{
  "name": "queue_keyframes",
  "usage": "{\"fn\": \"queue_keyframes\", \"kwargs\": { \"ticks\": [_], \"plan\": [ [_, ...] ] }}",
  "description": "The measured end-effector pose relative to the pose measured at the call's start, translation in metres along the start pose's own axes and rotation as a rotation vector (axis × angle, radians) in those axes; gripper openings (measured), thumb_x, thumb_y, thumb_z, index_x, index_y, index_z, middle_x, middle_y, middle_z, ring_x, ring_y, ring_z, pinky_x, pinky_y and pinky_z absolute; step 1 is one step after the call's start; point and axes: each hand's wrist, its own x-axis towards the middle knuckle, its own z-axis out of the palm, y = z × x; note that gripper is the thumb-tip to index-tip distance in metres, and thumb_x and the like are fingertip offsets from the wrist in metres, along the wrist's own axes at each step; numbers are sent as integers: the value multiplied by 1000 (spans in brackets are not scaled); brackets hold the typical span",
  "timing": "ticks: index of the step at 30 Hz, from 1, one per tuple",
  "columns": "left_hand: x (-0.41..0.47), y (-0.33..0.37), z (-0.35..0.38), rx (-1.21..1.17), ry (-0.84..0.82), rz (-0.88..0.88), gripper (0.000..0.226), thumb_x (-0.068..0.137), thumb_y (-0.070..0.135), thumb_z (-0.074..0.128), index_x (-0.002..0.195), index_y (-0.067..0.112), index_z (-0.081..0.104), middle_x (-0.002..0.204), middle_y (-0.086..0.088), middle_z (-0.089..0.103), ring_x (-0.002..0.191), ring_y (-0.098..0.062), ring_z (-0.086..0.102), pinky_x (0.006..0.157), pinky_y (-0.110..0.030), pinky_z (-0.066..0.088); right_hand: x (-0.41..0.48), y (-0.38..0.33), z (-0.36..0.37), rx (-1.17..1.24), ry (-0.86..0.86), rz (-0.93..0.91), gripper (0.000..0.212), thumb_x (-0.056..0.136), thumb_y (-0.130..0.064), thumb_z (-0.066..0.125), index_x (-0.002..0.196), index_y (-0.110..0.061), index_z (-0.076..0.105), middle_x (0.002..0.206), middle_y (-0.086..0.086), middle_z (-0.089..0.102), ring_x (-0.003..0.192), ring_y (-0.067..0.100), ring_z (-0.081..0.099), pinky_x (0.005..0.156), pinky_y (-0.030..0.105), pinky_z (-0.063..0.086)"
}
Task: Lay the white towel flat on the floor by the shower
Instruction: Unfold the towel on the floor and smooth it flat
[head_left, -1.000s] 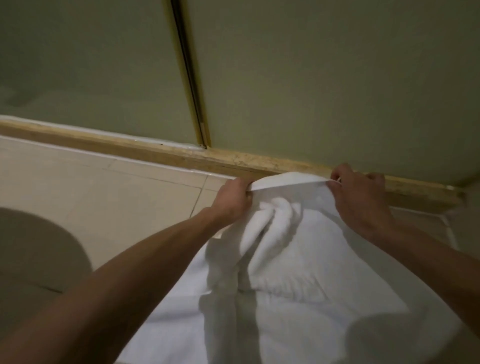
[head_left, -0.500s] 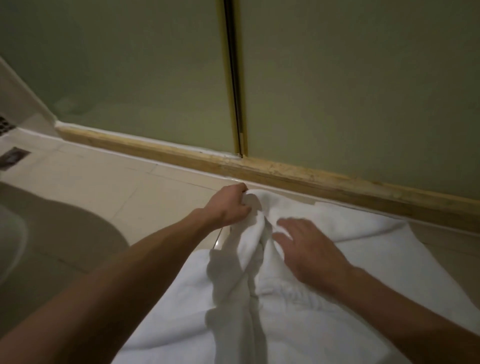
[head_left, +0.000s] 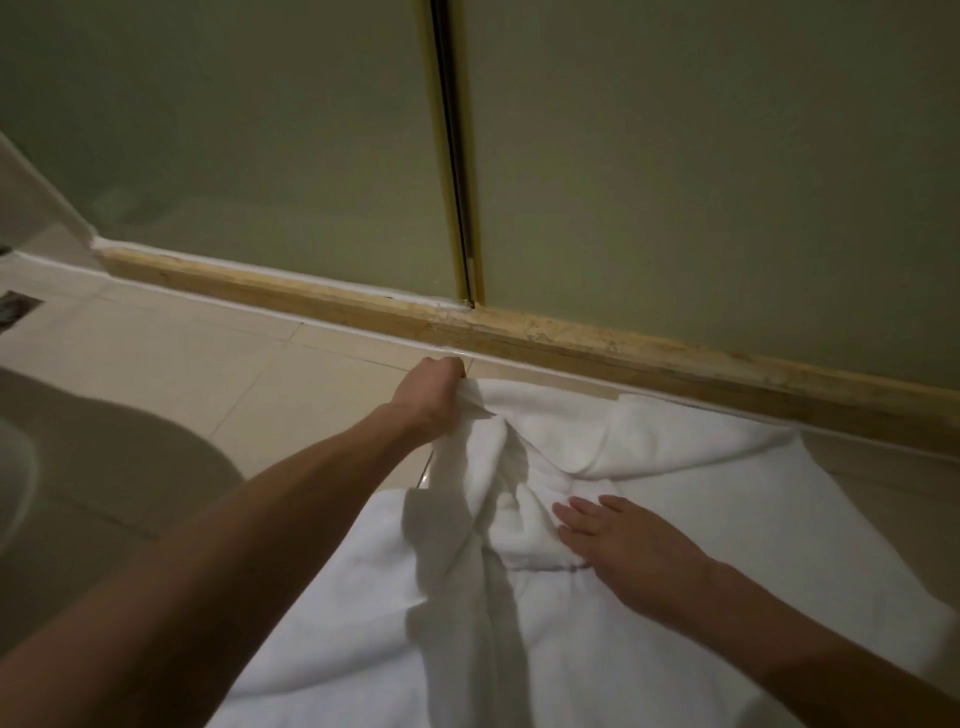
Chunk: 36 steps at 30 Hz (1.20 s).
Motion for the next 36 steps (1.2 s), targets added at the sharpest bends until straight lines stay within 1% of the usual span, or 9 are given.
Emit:
{"fn": "queue_keyframes", "kwargs": {
  "ticks": [4,10,13,15,19,22,27,32,36],
  "plan": [
    [1,-4,-5,-29,23,-15,21,81,1,50,95,9,61,102,-16,65,90,-32,59,76,-40,50,-20,12,-6,-99,-12,-18,56,34,-32,89,88,-26,78,106,-9,72,97,6,68,79,23,55],
    [-4,-4,9,-31,-12,-35,24,83,1,48,101,10,62,104,-17,64,86,-30,56,70,-35,43,-44,20,-15,-58,-68,30,50,81,-21,62,131,-21,58,147,0,44,136,15,40,116,35,23],
    [-4,-1,17,-56,-18,-127,16,92,10,45,106,8,52,108,-19,60,81,-28,50,71,-39,45,-49,19,-18,122,155,177,43,55,-4,83,97,-12,76,112,8,70,101,25,69,83,39,55],
    [-5,1,20,-100,-68,-244,24,96,22,47,113,6,43,109,-19,57,84,-31,53,72,-41,48,-49,24,-22,276,282,358,45,57,14,76,98,-4,73,108,16,70,97,32,69,81,40,55],
    [-8,5,23,-136,-162,-359,49,91,18,56,131,-1,34,121,-24,52,101,-42,59,68,-45,57,-46,47,-15,210,4,537,52,100,-14,35,150,-17,20,160,4,12,146,15,15,116,25,11],
    [-5,2,23,-103,-119,-285,37,87,12,58,120,2,44,119,-22,54,103,-39,57,69,-38,47,-46,56,-8,158,-157,549,56,103,-25,26,152,-20,0,161,1,-5,147,12,2,117,28,8],
    [0,1,23,-170,28,-171,21,87,4,47,105,7,57,109,-20,61,95,-37,57,73,-36,43,-52,59,-5,-20,-176,575,59,101,-38,23,152,-19,1,161,0,2,146,12,9,114,33,17],
    [10,8,24,-225,50,-131,31,90,4,45,116,10,61,118,-19,62,104,-35,58,87,-39,49,-65,61,1,-122,-230,670,63,97,-48,24,151,-18,13,158,6,20,142,16,26,109,39,23],
    [11,20,27,-237,-23,-114,32,92,14,54,123,12,57,121,-16,60,106,-33,58,91,-42,50,-70,67,0,-209,-176,687,45,93,-51,23,118,-23,48,116,-1,56,99,16,60,92,39,34]
  ]
}}
